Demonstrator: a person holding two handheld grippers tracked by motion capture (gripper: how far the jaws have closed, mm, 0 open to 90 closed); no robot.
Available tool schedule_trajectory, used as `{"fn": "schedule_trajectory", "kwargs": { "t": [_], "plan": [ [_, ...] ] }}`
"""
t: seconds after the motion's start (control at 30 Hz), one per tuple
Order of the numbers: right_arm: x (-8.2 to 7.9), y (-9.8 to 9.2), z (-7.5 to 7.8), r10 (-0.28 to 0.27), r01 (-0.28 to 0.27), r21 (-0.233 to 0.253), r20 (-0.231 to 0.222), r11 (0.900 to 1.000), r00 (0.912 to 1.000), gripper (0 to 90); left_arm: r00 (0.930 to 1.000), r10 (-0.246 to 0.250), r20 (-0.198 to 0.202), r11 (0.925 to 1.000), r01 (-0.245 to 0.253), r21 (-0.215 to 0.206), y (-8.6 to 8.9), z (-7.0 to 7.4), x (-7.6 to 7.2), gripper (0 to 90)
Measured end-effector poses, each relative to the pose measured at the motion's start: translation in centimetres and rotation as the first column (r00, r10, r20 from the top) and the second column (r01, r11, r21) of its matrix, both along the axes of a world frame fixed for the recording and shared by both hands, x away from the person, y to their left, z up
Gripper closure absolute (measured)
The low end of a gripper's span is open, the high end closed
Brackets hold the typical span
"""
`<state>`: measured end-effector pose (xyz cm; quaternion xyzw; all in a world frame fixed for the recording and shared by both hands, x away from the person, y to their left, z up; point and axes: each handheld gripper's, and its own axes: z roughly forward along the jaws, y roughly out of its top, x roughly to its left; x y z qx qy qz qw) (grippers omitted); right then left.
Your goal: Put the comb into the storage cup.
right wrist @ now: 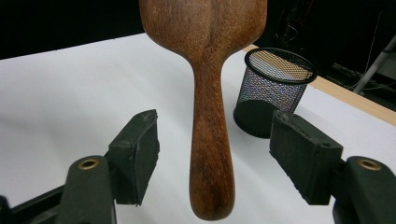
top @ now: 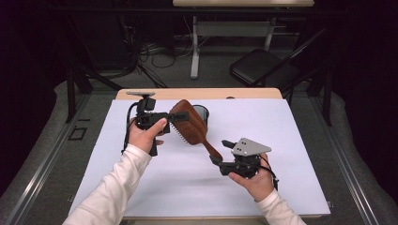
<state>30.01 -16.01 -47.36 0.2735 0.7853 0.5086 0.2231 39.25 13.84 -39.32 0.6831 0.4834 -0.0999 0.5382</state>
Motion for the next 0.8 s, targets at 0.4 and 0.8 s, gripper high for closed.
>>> {"fn": "schedule_trajectory", "kwargs": {
  "t": [0.4, 0.8],
  "plan": [
    [0.2, -0.5, 0.0, -0.02, 0.019, -0.008, -0.017, 1.0, 0.9997, 32.4, 0.9971, 0.001, 0.076, 0.9985, -0.005, 0.055, 0.0, 1.2, -0.1, 49.9],
    [0.5, -0.4, -0.2, -0.043, 0.042, -0.035, -0.051, 0.999, 0.9977, 22.4, 0.9844, 0.009, 0.176, 0.9954, -0.026, 0.092, 0.4, 2.7, -0.4, 49.9]
  ]
}}
